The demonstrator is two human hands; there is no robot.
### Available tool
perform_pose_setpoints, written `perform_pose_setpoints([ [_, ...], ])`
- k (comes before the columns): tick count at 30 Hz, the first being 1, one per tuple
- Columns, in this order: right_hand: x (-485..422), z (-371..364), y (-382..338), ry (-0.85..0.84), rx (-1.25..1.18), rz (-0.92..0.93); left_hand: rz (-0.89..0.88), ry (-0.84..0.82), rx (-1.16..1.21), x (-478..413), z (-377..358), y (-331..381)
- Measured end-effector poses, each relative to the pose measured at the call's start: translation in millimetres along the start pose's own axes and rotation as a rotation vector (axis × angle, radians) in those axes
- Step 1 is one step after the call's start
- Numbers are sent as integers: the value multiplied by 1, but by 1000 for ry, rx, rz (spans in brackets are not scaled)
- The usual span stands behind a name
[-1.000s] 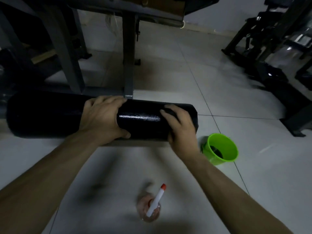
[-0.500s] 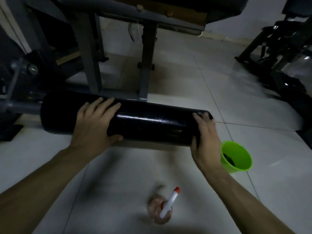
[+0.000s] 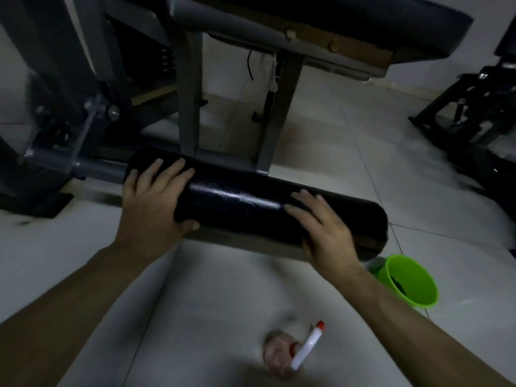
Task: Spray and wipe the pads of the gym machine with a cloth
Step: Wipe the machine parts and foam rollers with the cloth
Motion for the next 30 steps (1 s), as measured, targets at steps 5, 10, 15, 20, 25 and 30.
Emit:
perform_pose_setpoints([
  [5,11,3,6,97,-77,-262,25,20,54,-4,-1,-3],
  [10,-72,-39,-111,70,-152,-8,14,56,115,-2,3,-8],
  [15,-135,-70,-198,-43,-173,211,218,212,286,15,22,-64],
  [20,-101,-42,-147,-64,-66,294,482,137,659,34,11,-112],
  [25,-73,-24,-98,-73,-135,120,528,138,761,30,5,-124],
  [30,-132,-58,-183,-18,-217,215,502,112,745,26,4,-127],
])
Point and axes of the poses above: each hand's wrist, its own x-axis away from the middle knuckle, its own z-axis out of the back of the hand, y = z × x, the point moved 9 cm from there along -x, towards the middle knuckle, and after that the axes turned 9 degrees about x, right-handed, at the moved point
